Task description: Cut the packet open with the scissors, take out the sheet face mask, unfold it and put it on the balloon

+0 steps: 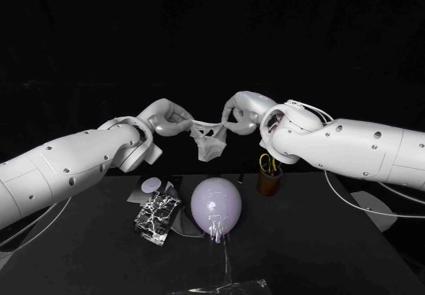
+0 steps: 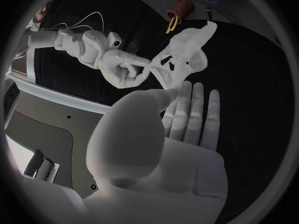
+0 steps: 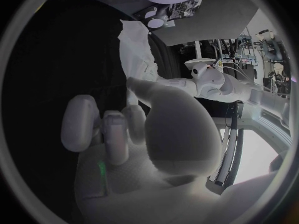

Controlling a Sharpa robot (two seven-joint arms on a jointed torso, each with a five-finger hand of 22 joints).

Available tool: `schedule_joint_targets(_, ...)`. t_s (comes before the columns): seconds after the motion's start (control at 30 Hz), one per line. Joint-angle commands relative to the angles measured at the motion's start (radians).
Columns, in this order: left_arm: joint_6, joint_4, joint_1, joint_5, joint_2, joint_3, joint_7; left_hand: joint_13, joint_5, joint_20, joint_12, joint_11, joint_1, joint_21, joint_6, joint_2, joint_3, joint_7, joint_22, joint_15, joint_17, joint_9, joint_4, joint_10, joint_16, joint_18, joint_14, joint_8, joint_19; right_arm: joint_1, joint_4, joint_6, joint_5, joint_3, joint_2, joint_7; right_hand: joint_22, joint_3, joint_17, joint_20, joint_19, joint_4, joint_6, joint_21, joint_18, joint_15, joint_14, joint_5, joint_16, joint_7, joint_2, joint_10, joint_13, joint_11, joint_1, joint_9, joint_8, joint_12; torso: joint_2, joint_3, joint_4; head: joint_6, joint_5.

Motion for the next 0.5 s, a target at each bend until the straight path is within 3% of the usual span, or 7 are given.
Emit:
schedule_joint_targets(0.03, 0.054, 0.031, 0.000, 0.006, -0.012, 0.001, 0.013, 0.000, 0.005, -0.001, -0.002, 0.005, -0.004, 0.005, -0.006, 0.005, 0.007, 0.002, 0.000, 0.003, 0.001, 0.000, 0.002, -0.001, 0.000, 0.015, -0.004, 0.007, 0.003, 0.000, 0.005, -0.047, 0.153, 0.001, -0.005, 0.084, 0.175, 0.004, 0.263, -0.002, 0.007, -0.004, 0.004, -0.005, -0.010, -0.002, 0.105, 0.003, 0.003, 0.003, 0.007, 0.009, 0.089, 0.001, -0.002, 0.011, 0.014, -0.002, 0.001, 0.0000, 0.0021, 0.003, -0.001)
schedule_joint_targets(0.2, 0.040, 0.058, -0.001, 0.020, -0.025, 0.000, 0.008, -0.001, 0.005, -0.001, -0.003, 0.006, -0.006, 0.005, -0.008, 0.004, 0.007, 0.003, 0.000, 0.004, 0.001, 0.000, 0.003, -0.003, -0.001, 0.014, -0.005, 0.007, 0.002, 0.000, 0.005, -0.069, 0.188, 0.001, -0.008, 0.101, 0.175, 0.004, 0.263, -0.002, 0.007, -0.004, 0.003, -0.005, -0.010, -0.002, 0.105, 0.003, 0.003, 0.003, 0.007, 0.010, 0.090, 0.002, -0.002, 0.011, 0.014, -0.001, 0.001, 0.0007, 0.0018, 0.001, 0.000)
schedule_joint_targets(0.5, -0.009, 0.060, -0.001, 0.108, -0.035, -0.001, 0.016, -0.001, 0.006, -0.001, -0.006, 0.010, -0.012, 0.008, -0.016, 0.002, 0.010, 0.008, 0.001, 0.006, 0.002, 0.001, 0.005, -0.010, -0.001, 0.016, -0.005, 0.007, 0.005, 0.002, 0.009, -0.086, 0.210, 0.002, -0.018, 0.114, 0.175, 0.004, 0.263, -0.002, 0.007, -0.004, 0.003, -0.006, -0.010, -0.002, 0.105, 0.003, 0.003, 0.003, 0.008, 0.010, 0.090, 0.002, -0.002, 0.010, 0.014, -0.001, 0.002, 0.0001, -0.0001, 0.001, -0.002)
